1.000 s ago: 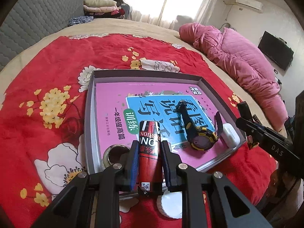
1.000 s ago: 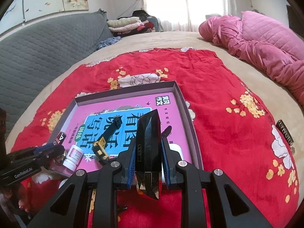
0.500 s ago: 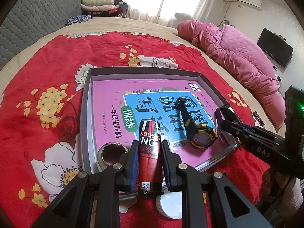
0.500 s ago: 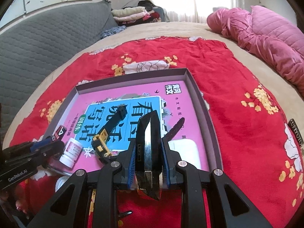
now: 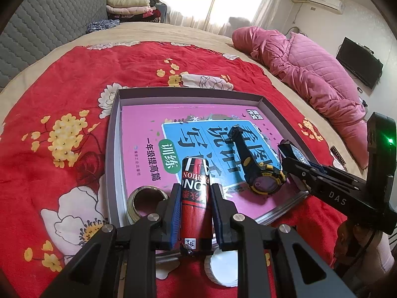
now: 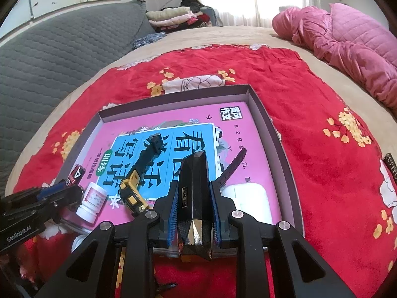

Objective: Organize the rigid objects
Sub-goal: 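Lower the black pen into the box and open the right tool while the left lowers the red can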

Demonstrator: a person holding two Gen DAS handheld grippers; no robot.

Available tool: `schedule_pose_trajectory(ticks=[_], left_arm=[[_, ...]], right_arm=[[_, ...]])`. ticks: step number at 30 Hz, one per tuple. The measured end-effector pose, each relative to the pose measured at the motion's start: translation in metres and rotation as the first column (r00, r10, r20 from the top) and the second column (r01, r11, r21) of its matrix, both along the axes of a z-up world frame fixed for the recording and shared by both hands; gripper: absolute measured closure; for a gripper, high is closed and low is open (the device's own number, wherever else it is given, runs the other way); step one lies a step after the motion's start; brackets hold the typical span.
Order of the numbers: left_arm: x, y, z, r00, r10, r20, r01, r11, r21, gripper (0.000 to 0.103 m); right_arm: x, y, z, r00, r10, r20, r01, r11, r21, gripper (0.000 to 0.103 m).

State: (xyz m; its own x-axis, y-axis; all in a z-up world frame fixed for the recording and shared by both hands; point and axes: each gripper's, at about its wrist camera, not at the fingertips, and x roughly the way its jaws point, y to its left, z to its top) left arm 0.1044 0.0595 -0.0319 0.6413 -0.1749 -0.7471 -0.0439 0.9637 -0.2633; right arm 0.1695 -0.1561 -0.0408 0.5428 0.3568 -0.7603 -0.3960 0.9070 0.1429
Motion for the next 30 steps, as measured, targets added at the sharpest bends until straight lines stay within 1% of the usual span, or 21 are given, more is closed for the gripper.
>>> schedule_pose_trajectory(ticks=[7,10,14,18,24,30], left_arm=[[0.001,0.006,0.000,1.000,0.014,0.004,-0.014,1.000,0.004,0.080],[0.000,0.008,0.001,1.000,0.016,0.003,-0.016,1.000,-0.005,0.080],[0.000,0.006,0.001,1.000,0.007,0.002,-0.007,1.000,0.019,0.080],[0.000,0.004,0.001,1.000,-0.001,0.004,0.001,1.000,0.024,0.080],[0.002,0.005,-0.002,1.000,-0.008,-0.016,0.008,1.000,0.010,0.080],[0.002,0.004,-0.006,0.999,-0.015,-0.030,0.015,1.000,-0.008,0.080]], right_arm=[[0.001,0.000,0.001,1.000,0.011,0.007,-0.011,1.000,0.004,0.079],[0.007,0.003,-0.002,1.000,0.009,0.009,-0.009,1.000,-0.013,0.079],[0.012,0.005,-0.008,1.000,0.005,-0.007,-0.005,1.000,-0.016,0.079],[0.008,0.004,-0.011,1.000,0.010,-0.009,-0.010,1.000,-0.015,0.079],[0.007,0.003,-0.011,1.000,0.011,-0.012,-0.011,1.000,-0.010,0.079],[0.009,0.004,-0.011,0.999,0.015,-0.036,-0.015,1.000,0.002,0.079]])
